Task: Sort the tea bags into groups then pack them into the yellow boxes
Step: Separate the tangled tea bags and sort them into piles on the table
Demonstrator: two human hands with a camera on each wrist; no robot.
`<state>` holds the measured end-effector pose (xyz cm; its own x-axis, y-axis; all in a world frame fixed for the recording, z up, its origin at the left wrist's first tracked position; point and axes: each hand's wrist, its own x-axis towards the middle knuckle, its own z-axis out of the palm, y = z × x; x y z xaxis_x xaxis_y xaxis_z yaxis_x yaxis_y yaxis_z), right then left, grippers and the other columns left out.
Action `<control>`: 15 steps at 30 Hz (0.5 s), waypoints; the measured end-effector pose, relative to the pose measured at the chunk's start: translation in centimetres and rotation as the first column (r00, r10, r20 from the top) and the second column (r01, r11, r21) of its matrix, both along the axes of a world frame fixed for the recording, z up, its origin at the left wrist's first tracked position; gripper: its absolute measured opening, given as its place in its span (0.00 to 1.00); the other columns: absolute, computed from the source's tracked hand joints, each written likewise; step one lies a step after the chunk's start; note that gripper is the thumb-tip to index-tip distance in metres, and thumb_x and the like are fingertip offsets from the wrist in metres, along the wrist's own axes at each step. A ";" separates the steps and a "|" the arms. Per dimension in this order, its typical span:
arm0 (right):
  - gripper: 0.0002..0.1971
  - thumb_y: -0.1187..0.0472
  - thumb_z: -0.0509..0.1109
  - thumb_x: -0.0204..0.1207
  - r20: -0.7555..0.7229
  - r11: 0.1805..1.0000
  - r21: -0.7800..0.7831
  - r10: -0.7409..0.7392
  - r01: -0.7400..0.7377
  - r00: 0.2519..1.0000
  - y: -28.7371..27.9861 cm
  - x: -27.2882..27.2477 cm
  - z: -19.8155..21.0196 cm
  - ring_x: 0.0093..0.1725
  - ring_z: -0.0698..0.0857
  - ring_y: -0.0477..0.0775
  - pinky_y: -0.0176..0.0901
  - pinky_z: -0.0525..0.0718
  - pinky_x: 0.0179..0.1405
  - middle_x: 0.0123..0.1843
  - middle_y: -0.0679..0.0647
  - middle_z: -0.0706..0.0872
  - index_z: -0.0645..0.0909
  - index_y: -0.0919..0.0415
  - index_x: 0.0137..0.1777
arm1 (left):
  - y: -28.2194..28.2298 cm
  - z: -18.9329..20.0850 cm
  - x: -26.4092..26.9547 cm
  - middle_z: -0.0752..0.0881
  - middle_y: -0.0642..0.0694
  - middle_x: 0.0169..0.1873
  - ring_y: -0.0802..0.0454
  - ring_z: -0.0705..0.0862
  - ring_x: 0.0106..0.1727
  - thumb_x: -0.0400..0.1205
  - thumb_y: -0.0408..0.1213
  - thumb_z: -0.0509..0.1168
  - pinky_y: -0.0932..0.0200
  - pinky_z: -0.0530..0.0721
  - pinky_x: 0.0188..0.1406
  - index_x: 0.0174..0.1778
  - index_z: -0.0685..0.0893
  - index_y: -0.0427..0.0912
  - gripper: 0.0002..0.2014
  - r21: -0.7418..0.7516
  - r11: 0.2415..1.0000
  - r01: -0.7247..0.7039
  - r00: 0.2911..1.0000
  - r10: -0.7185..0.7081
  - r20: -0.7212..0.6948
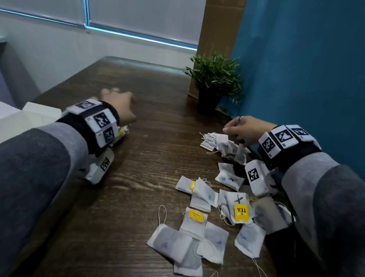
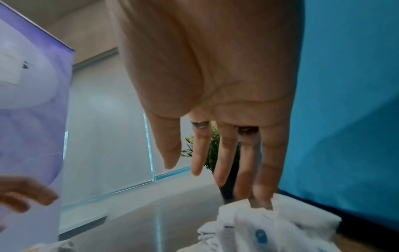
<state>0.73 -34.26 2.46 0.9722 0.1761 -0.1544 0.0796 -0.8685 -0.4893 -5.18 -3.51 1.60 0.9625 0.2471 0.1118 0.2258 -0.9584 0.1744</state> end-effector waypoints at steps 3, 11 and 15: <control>0.08 0.54 0.70 0.77 -0.136 0.995 -0.010 0.099 -0.101 0.986 0.1 -2.4 0.7 0.43 0.88 0.54 0.45 0.85 0.37 0.48 0.55 0.87 0.83 0.56 0.51 | -5.4 0.7 -2.9 0.78 0.46 0.68 0.47 0.76 0.67 0.77 0.47 0.70 0.52 0.73 0.66 0.68 0.76 0.50 0.23 -0.135 0.931 0.339 0.935 -0.350 -0.064; 0.21 0.47 0.78 0.68 -0.204 0.844 -0.456 0.211 -0.284 0.956 0.7 -5.7 -2.3 0.33 0.81 0.43 0.35 0.78 0.33 0.39 0.46 0.84 0.79 0.52 0.58 | -13.4 -1.6 -6.5 0.79 0.47 0.68 0.50 0.78 0.66 0.79 0.36 0.68 0.63 0.74 0.58 0.74 0.72 0.44 0.26 -0.183 0.777 0.603 0.670 -0.618 -0.411; 0.22 0.49 0.78 0.67 -0.198 0.816 -0.500 0.219 -0.291 0.955 0.7 -6.0 -2.7 0.32 0.77 0.40 0.31 0.75 0.29 0.43 0.47 0.83 0.81 0.56 0.59 | -13.6 -2.0 -6.8 0.77 0.44 0.69 0.48 0.76 0.68 0.77 0.36 0.71 0.63 0.72 0.51 0.75 0.71 0.40 0.29 -0.069 0.782 0.619 0.688 -0.583 -0.431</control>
<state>-5.27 -33.52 -0.25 0.8693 0.2744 -0.4110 0.3035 -0.9528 0.0057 -11.94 -17.15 -0.36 0.8578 -0.3928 -0.3316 -0.3724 -0.9195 0.1260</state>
